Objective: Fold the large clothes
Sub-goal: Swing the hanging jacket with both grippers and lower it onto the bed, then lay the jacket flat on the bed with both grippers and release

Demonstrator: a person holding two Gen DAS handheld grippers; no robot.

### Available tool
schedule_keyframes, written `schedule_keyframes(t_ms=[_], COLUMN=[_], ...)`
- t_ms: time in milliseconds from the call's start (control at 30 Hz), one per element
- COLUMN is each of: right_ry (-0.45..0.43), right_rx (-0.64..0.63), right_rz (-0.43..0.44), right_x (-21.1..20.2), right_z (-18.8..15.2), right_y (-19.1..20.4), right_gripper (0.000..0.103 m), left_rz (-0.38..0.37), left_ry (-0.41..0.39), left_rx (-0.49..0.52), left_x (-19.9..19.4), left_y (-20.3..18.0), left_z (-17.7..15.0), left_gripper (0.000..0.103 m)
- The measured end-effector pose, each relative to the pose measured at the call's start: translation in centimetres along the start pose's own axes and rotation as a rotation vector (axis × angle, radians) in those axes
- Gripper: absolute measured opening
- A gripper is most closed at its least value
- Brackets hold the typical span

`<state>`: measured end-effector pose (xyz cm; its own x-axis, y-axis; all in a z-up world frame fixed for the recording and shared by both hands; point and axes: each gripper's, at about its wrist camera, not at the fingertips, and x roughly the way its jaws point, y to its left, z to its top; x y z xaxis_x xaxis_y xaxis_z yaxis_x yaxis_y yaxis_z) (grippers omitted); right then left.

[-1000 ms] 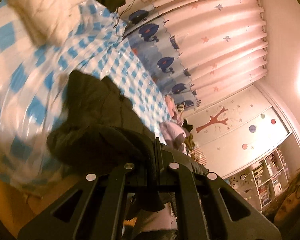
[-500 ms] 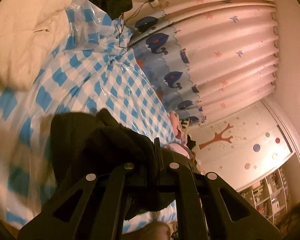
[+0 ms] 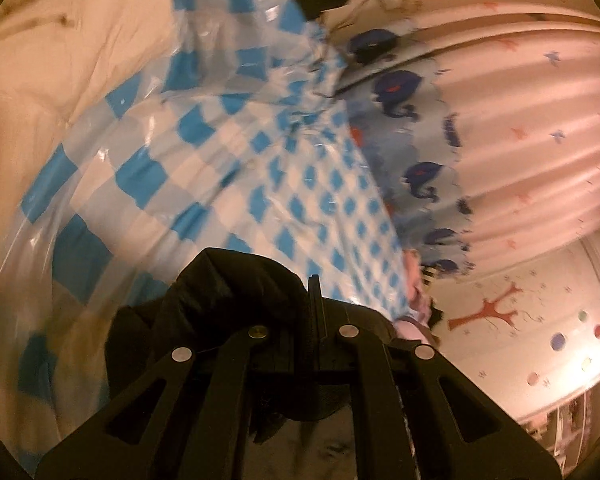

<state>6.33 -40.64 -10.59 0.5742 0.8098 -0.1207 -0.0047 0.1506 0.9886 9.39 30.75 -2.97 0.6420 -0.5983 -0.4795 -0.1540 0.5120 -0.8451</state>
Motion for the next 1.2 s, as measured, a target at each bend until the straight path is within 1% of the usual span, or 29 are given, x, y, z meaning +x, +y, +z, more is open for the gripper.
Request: schedule_keyframes(t_ms=[33,100,167,200,233,267,300,333,367,400,433,500,533,567,600,633,667,733,767,833,867,900,933,1000,1067,1133,1200], right_ry=[0.001,0.013,0.020,0.021,0.019,0.015,0.012,0.009,0.008,0.015,0.028,0.070,0.101,0.123,0.154,0.176,0.204,0.236,0.246,0.254,0.265,0.278,0.287,0.304,0.320,0.353,0.378], right_rx=[0.018,0.071,0.106,0.107,0.105,0.101,0.091,0.070,0.026,-0.043,-0.133,-0.294,-0.378,-0.438,-0.519,-0.568,-0.616,-0.648,-0.667,-0.699,-0.707,-0.706,-0.700,-0.678,-0.699,-0.709,-0.714], right_rz=[-0.016,-0.054,-0.064,-0.057,-0.047,-0.022,-0.011,-0.010,-0.021,-0.043,-0.081,-0.161,-0.212,-0.255,-0.318,-0.359,-0.413,-0.487,-0.535,-0.601,-0.638,-0.665,-0.670,-0.646,-0.659,-0.690,-0.714], right_x=[0.4,1.2,1.3,1.2,1.0,0.5,0.3,-0.1,-0.6,-0.8,-0.7,0.4,1.5,2.5,4.0,5.2,6.9,9.6,11.5,13.1,14.2,15.1,15.6,16.6,17.4,18.0,18.0], right_z=[0.4,1.0,1.1,1.1,1.0,0.9,0.8,0.6,0.3,-0.1,-0.7,-2.3,-3.3,-4.2,-5.2,-6.1,-6.9,-7.5,-7.7,-7.8,-7.7,-7.5,-7.5,-7.5,-7.8,-7.9,-7.9], right_y=[-0.8,-2.7,-3.6,-3.6,-3.5,-2.9,-2.4,-1.7,-0.4,1.3,3.2,6.4,8.0,8.8,9.7,9.9,9.9,8.8,8.0,6.6,5.5,4.2,3.4,1.5,0.9,0.7,1.5], right_gripper=[0.012,0.018,0.030,0.034,0.046,0.061,0.065,0.068,0.068,0.068,0.070,0.073,0.074,0.075,0.076,0.078,0.078,0.078,0.078,0.078,0.078,0.078,0.078,0.079,0.080,0.080,0.080], left_rz=[0.030,0.077,0.122,0.130,0.135,0.127,0.116,0.103,0.094,0.087,0.067,0.044,0.033,0.029,0.037,0.048,0.072,0.134,0.165,0.236,0.253,0.254,0.246,0.207,0.196,0.213,0.256], left_ry=[0.006,0.024,0.069,0.076,0.082,0.079,0.070,0.055,0.027,0.010,-0.015,-0.062,-0.081,-0.089,-0.085,-0.069,-0.033,0.033,0.065,0.092,0.107,0.121,0.123,0.114,0.111,0.122,0.121], left_rx=[-0.010,-0.020,-0.056,-0.065,-0.068,-0.060,-0.053,-0.046,-0.034,-0.025,-0.014,0.021,0.076,0.126,0.214,0.282,0.373,0.476,0.503,0.515,0.487,0.447,0.408,0.358,0.358,0.359,0.369], left_x=[1.1,2.7,4.3,4.6,4.7,4.4,3.9,3.2,2.3,1.5,0.6,-0.8,-1.3,-1.3,-0.6,0.3,2.2,5.9,7.9,10.8,12.1,13.0,13.5,13.6,13.7,13.7,13.2], left_y=[0.6,1.7,2.8,3.0,3.0,2.6,2.2,1.6,0.6,0.0,-1.0,-3.0,-4.7,-6.0,-7.9,-9.2,-10.5,-11.5,-11.4,-10.1,-8.8,-7.3,-5.7,-3.4,-2.2,-1.8,-2.6], left_z=[0.3,0.5,0.7,0.7,0.7,0.7,0.7,0.8,0.9,1.0,1.2,1.0,0.4,-0.3,-1.8,-3.0,-4.8,-7.2,-8.0,-8.4,-8.3,-8.0,-7.7,-7.7,-7.7,-8.1,-8.2], left_gripper=[0.006,0.007,0.016,0.018,0.022,0.030,0.036,0.048,0.054,0.057,0.061,0.063,0.066,0.072,0.074,0.075,0.075,0.075,0.075,0.075,0.075,0.075,0.074,0.072,0.070,0.070,0.070])
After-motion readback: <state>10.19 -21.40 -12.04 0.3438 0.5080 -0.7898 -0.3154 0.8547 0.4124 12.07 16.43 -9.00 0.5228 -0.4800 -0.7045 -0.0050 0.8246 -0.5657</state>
